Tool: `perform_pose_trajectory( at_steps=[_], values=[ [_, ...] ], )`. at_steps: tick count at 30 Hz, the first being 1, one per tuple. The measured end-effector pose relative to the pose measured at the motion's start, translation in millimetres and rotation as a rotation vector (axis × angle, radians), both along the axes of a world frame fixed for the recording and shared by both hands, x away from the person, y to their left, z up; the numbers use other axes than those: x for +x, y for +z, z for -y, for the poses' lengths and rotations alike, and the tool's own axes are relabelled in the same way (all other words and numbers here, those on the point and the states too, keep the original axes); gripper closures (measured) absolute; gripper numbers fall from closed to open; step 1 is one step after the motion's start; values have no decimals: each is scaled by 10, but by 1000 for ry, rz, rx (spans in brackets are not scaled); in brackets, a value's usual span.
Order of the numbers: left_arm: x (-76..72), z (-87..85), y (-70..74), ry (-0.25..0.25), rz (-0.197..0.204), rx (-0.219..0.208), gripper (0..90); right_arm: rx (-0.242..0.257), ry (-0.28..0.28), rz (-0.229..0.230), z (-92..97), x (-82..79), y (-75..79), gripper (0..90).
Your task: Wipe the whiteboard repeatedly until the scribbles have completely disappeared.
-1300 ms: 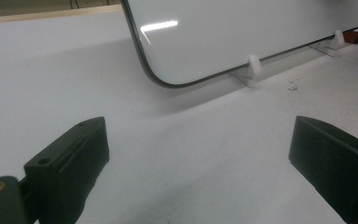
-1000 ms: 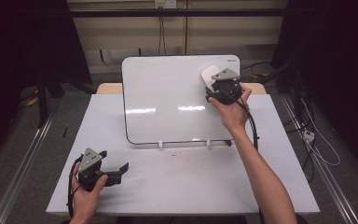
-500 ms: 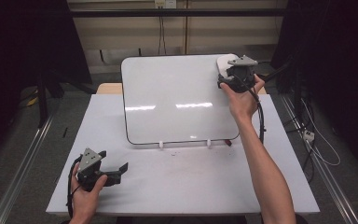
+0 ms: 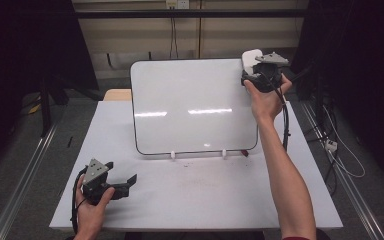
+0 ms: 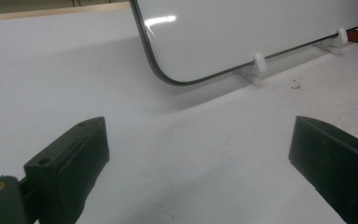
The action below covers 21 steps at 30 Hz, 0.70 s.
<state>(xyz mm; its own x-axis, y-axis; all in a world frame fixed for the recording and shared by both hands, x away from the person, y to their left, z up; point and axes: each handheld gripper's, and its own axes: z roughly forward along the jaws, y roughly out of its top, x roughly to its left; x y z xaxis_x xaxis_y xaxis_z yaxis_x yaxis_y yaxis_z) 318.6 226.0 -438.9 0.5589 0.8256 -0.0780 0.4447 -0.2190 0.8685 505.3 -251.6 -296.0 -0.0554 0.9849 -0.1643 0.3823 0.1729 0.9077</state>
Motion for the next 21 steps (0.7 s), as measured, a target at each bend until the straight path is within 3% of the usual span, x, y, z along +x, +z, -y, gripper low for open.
perform_pose_trajectory(
  at_steps=[5,13,16,21],
  values=[
    [2,6,-4,3,-1,-2,47,-7,-42,5,97,39,76,315],
    [1,28,-2,-4,-1,2,47,-49,5,-71,27,-30,-41,316],
    [6,29,-4,-3,-1,3,47,-84,36,-117,5,-75,-88,316],
    [9,44,-4,-4,0,5,47,-151,80,-143,-85,-167,-179,316]
  ],
)
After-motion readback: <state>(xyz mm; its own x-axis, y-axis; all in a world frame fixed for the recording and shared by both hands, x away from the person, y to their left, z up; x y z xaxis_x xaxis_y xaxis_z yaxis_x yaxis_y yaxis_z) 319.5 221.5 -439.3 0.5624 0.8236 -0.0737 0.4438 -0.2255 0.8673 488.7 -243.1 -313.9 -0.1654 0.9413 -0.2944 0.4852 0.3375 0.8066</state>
